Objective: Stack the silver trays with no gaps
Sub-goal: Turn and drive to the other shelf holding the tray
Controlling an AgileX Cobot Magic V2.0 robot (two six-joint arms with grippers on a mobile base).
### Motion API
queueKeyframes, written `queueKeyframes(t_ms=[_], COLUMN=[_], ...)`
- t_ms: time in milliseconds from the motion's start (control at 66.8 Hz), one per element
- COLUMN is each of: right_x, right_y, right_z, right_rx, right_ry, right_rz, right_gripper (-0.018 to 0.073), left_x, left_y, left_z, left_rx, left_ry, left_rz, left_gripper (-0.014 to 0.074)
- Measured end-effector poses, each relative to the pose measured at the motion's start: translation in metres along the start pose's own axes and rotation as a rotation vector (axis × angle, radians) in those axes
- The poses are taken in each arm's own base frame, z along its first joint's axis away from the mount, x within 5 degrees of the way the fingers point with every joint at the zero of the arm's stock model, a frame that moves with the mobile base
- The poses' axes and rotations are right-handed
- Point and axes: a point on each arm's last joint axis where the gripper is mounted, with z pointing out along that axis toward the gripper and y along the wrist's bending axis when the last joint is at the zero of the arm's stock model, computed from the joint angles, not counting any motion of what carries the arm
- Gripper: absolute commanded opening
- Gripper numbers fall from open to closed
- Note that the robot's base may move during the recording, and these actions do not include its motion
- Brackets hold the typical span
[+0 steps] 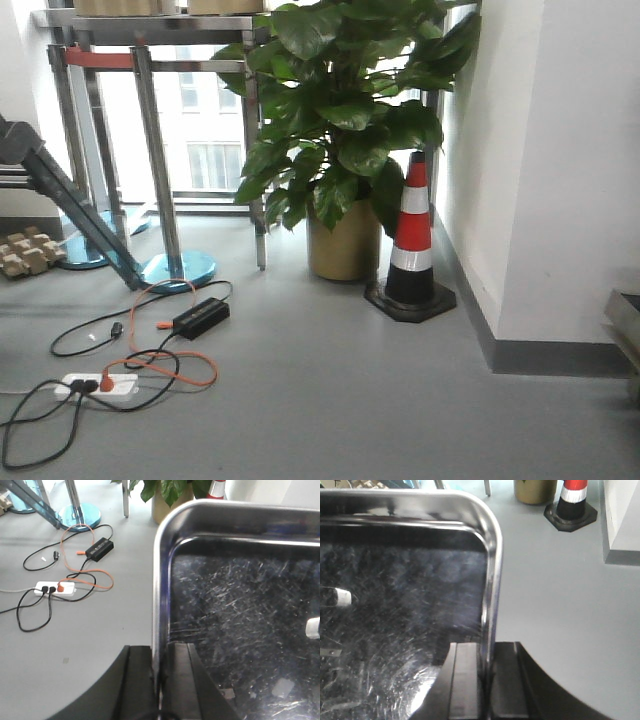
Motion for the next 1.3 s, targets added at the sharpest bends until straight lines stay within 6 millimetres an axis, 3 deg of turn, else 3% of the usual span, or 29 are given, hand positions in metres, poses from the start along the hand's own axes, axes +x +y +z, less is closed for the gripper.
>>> queueKeyframes(t_ms=[1303], right_x=[-0.0004], right_y=[0.0010], right_z=[0.0000], right_rx=[-0.011], right_ry=[-0.004], right_rz=[0.000], right_gripper=[-0.0006], left_x=[0.0001], left_y=[0.0005], left_z=[0.0000], left_rx=[-0.006], left_ry=[0.002], left_rz=[0.000], left_gripper=[-0.0016])
